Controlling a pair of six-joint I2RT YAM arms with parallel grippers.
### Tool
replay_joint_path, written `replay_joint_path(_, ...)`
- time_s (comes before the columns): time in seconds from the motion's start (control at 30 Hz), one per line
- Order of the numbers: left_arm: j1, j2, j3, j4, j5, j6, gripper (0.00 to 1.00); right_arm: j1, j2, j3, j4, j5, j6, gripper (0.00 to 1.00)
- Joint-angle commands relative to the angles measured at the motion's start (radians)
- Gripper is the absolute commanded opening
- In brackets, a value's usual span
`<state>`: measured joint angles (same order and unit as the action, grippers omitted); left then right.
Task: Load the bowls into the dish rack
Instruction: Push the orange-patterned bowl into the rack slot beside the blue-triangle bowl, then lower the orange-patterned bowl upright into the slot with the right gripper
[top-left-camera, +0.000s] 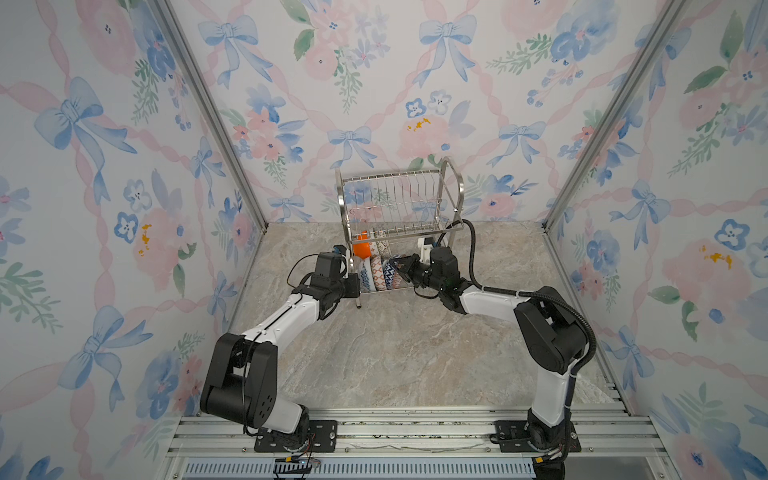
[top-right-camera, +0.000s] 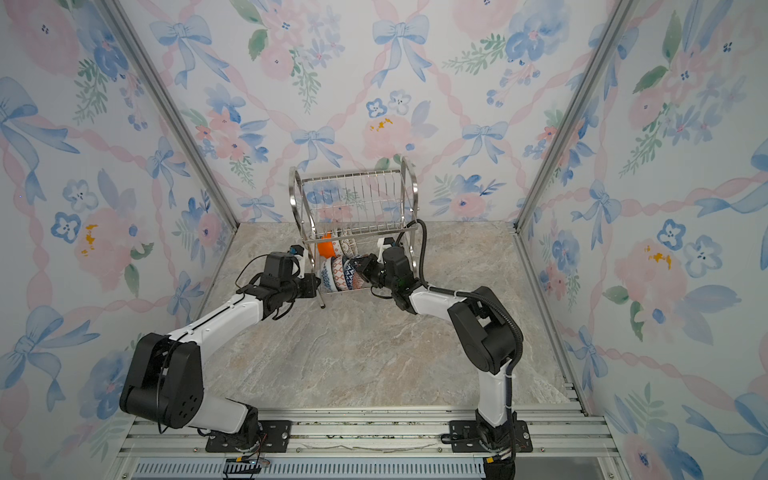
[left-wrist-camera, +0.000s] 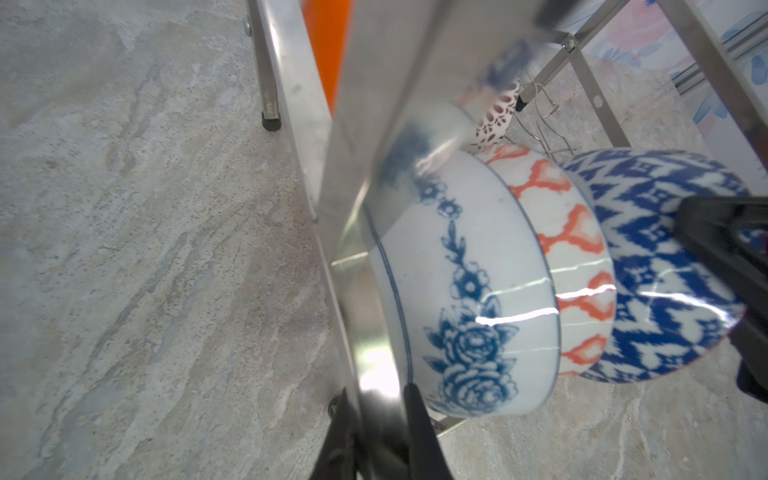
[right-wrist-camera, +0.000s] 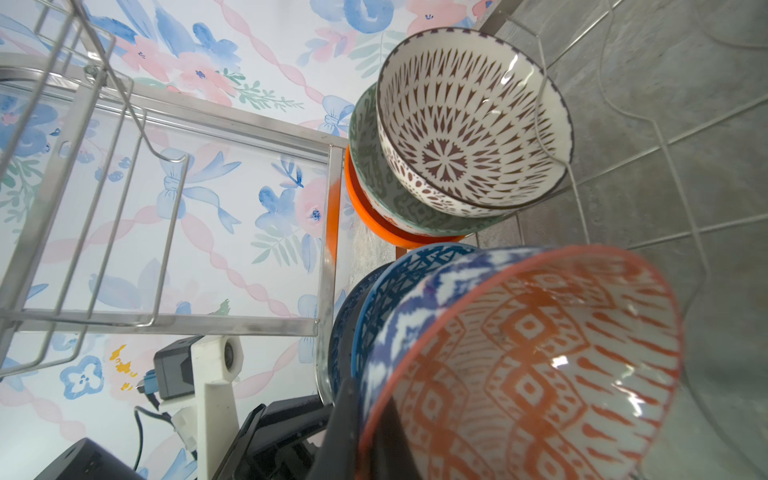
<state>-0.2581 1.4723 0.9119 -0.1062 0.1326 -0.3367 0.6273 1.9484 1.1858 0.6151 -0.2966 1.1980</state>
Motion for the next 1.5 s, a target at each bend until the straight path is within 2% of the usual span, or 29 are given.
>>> replay_joint_path(0.0,0.013,0.030,-0.021,-0.131,0.073,-0.035,0.00,-0.005,0.014,0.032,0.100,-0.034,0.016,0.00)
replay_joint_path(0.33,0.026,0.040,-0.030,-0.133,0.079,-0.027,0.00,-0.005,0.047,0.027,0.166,-0.069,0.032,0.00)
replay_joint_path(0.8,0.032,0.040,-0.030,-0.132,0.078,-0.013,0.00,-0.009,0.107,0.050,0.187,-0.191,-0.002,0.00)
replay_joint_path(1.13,0.037,0.021,-0.041,-0.132,0.079,-0.018,0.00,-0.024,0.157,0.103,0.135,-0.328,-0.058,0.00)
replay_joint_path(1.47,0.039,0.022,-0.045,-0.132,0.070,-0.027,0.00,-0.057,0.158,0.134,0.037,-0.389,-0.134,0.01)
